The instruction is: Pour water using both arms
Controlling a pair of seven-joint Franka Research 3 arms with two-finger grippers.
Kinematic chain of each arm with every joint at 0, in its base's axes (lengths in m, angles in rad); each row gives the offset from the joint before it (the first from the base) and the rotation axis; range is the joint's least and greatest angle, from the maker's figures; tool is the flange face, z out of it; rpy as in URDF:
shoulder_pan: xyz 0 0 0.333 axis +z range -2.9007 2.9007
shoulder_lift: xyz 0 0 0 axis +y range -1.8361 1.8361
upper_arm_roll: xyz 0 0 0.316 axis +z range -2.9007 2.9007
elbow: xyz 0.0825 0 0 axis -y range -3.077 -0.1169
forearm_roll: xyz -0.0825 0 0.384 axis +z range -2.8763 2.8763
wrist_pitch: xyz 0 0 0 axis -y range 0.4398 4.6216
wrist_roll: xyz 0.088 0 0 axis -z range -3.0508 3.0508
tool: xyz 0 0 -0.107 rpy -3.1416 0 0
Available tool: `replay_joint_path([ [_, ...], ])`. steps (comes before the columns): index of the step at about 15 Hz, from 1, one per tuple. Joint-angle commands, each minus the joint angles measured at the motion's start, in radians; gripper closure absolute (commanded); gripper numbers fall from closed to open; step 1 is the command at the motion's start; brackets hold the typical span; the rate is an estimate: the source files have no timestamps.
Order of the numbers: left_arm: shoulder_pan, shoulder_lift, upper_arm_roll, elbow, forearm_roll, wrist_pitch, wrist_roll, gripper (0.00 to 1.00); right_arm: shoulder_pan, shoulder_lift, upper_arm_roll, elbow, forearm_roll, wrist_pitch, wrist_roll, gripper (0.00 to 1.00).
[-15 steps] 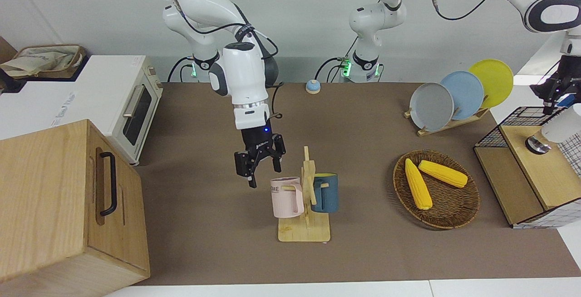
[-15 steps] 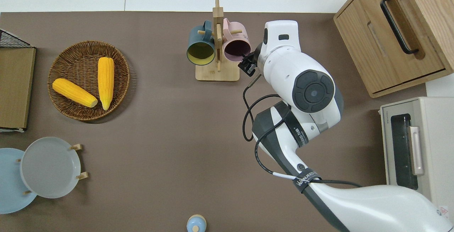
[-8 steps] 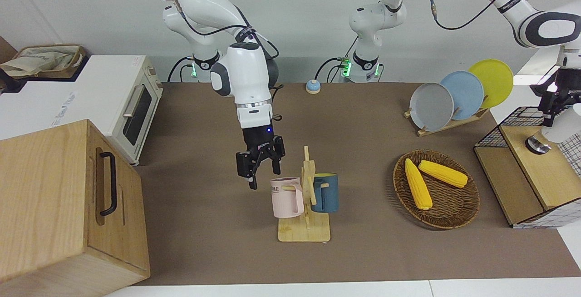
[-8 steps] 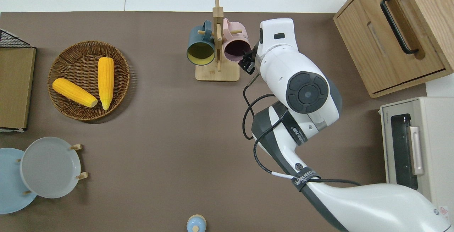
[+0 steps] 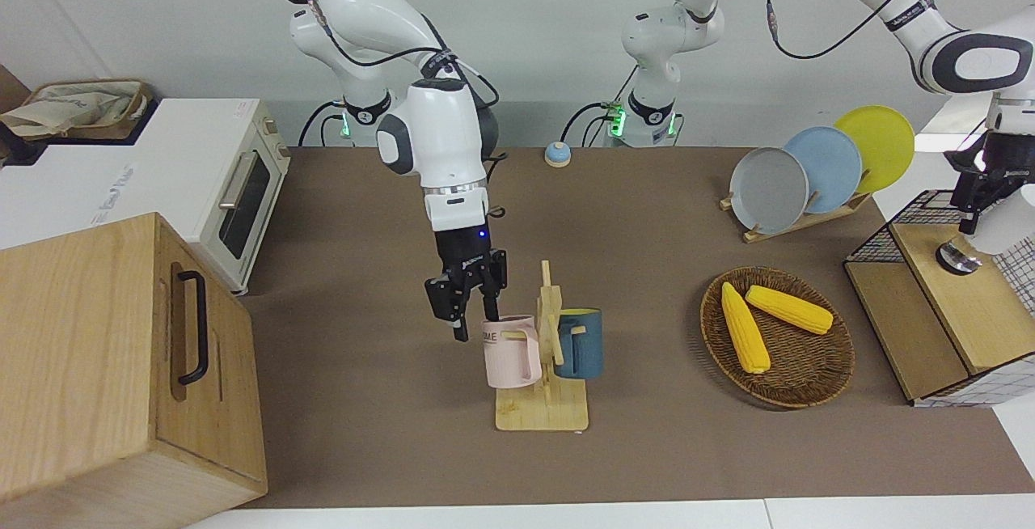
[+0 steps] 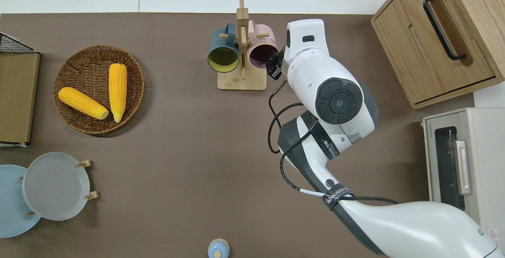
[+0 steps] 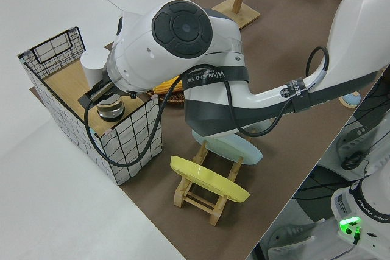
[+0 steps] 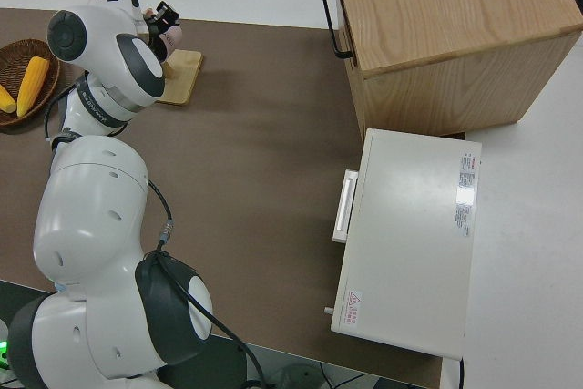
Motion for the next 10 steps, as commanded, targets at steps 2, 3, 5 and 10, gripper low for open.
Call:
replay_joint_path([
  [2,-0.005,0.02,0.0,0.002,-0.035,0.025,0.031,0.0,0.036,0.023,-0.015,0.032,-0.014,0.003,0.058,0.369],
  [3,-0.005,0.024,0.0,0.002,-0.036,0.025,0.031,0.01,0.036,0.023,-0.021,0.032,-0.014,0.003,0.06,0.375],
  [5,-0.005,0.029,0.0,0.002,-0.038,0.043,0.029,0.1,0.036,0.022,-0.021,0.032,-0.014,0.003,0.061,0.485],
  [10,-0.005,0.034,-0.008,0.01,-0.049,0.047,0.011,1.0,0.033,0.023,-0.023,0.03,-0.014,0.003,0.061,0.703],
])
